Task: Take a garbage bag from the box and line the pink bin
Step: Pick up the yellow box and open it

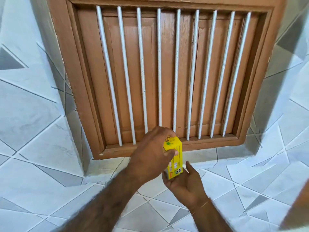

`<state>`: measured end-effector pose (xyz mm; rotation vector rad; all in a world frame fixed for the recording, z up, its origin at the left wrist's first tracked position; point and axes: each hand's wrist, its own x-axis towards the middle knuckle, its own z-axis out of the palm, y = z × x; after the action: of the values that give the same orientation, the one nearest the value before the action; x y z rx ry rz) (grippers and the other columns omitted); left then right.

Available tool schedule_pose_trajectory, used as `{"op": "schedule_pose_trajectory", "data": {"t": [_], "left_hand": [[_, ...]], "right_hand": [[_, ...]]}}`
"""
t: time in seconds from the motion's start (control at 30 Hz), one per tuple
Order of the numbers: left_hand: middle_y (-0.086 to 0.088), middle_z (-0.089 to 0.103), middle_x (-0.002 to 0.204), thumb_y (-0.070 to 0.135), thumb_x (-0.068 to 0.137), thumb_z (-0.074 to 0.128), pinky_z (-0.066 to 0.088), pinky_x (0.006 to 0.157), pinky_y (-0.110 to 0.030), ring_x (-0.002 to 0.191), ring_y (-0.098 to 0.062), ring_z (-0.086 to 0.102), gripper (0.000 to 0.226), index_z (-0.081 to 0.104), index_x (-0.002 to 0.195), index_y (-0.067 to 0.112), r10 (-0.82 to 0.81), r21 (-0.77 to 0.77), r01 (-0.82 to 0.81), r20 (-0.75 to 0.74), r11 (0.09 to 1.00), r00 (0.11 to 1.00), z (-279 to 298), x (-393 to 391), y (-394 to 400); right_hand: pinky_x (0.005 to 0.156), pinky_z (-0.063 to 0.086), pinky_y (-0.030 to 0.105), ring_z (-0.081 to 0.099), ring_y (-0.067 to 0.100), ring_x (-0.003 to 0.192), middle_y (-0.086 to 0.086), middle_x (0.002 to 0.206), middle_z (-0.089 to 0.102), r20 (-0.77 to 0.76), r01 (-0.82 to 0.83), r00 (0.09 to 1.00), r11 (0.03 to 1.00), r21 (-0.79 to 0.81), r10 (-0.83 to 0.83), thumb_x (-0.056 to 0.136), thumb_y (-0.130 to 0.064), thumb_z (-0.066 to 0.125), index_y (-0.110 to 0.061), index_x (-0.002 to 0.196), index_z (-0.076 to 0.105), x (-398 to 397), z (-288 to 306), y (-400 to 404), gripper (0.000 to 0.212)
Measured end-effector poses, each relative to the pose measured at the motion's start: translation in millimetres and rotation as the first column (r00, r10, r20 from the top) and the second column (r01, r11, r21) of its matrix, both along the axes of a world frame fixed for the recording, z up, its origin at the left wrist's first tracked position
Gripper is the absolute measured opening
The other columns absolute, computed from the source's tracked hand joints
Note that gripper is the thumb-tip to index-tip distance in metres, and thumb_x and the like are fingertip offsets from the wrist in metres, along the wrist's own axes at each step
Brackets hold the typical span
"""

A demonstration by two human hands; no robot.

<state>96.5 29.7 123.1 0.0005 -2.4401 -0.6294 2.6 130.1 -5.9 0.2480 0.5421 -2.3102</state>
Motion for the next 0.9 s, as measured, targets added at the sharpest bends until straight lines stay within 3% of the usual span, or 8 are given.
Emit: {"op": "schedule_pose_trajectory", "data": {"t": [0.1,0.17,0.23,0.4,0.57,0.67,0.8,0.9], "left_hand": [[0.014,0.053,0.113,0.03,0.078,0.069,0.041,0.092,-0.025,0.109,-0.011,0.05,0.034,0.055,0.109,0.034,-0.043,-0.075,0.042,-0.011,0.996,0.999,12,1,12],[0.013,0.053,0.113,0.03,0.079,0.069,0.044,0.095,-0.031,0.11,-0.013,0.05,0.033,0.055,0.108,0.033,-0.048,-0.066,0.046,-0.027,0.997,0.998,21,1,18],[0.012,0.054,0.113,0.029,0.08,0.069,0.044,0.095,-0.03,0.11,-0.013,0.051,0.032,0.057,0.109,0.031,-0.033,-0.053,0.029,-0.064,0.998,0.997,28,-2,19],[0.009,0.062,0.106,0.025,0.08,0.072,0.044,0.083,-0.019,0.099,-0.01,0.057,0.027,0.065,0.105,0.026,0.124,0.239,-0.078,-0.187,0.968,0.975,43,-10,10],[0.007,0.067,0.103,0.032,0.08,0.072,0.046,0.076,-0.021,0.092,-0.013,0.061,0.025,0.067,0.104,0.026,0.293,0.383,-0.202,-0.198,0.902,0.935,46,-19,2],[0.006,0.065,0.104,0.032,0.081,0.072,0.049,0.081,-0.026,0.094,-0.013,0.059,0.028,0.066,0.107,0.024,0.297,0.327,-0.217,-0.218,0.92,0.93,51,-23,9],[0.005,0.063,0.098,0.026,0.082,0.071,0.047,0.078,-0.024,0.089,-0.014,0.057,0.023,0.066,0.104,0.02,0.417,0.379,-0.295,-0.295,0.877,0.86,55,-25,-6],[0.0,0.064,0.086,0.031,0.08,0.069,0.048,0.067,-0.023,0.08,-0.021,0.061,0.023,0.066,0.094,0.013,0.585,0.607,-0.367,-0.205,0.705,0.785,13,-22,-53]], "right_hand": [[0.092,0.045,0.05,0.066,0.038,0.092,0.022,0.1,0.072,-0.058,-0.072,0.996,0.99,-0.122,0.065,0.093,-0.035,0.049,-0.005,0.091,0.072,10,7,1,0.038],[0.09,0.047,0.051,0.065,0.038,0.095,0.02,0.103,0.072,-0.125,-0.1,0.989,0.985,-0.137,0.083,0.083,-0.026,0.065,-0.007,0.093,0.073,17,17,1,0.024],[0.084,0.052,0.051,0.067,0.039,0.095,0.019,0.105,0.073,-0.212,-0.14,0.971,0.98,-0.138,0.109,0.071,-0.019,0.077,-0.006,0.098,0.073,21,23,3,0.03],[0.065,0.057,0.043,0.068,0.037,0.085,0.018,0.105,0.071,-0.243,-0.147,0.964,0.977,-0.157,0.106,0.053,-0.018,0.088,-0.003,0.097,0.073,16,31,7,0.049],[0.076,0.054,0.044,0.07,0.039,0.094,0.009,0.105,0.069,-0.296,-0.179,0.94,0.984,0.006,0.172,0.082,-0.029,0.062,-0.008,0.091,0.076,6,32,14,0.027],[0.063,0.058,0.039,0.07,0.042,0.09,0.018,0.113,0.067,-0.241,-0.26,0.939,0.965,-0.027,0.246,0.085,-0.023,0.063,0.001,0.111,0.068,-2,28,16,0.035],[0.046,0.057,0.026,0.07,0.031,0.065,0.023,0.085,0.069,-0.234,-0.165,0.96,0.986,-0.025,0.155,0.035,0.009,0.091,0.006,0.096,0.066,-18,20,32,0.066],[0.047,0.056,0.023,0.069,0.026,0.06,0.025,0.088,0.066,-0.303,-0.027,0.95,0.984,0.175,0.08,0.067,0.014,0.072,-0.002,0.094,0.059,-38,16,58,0.033]]}}
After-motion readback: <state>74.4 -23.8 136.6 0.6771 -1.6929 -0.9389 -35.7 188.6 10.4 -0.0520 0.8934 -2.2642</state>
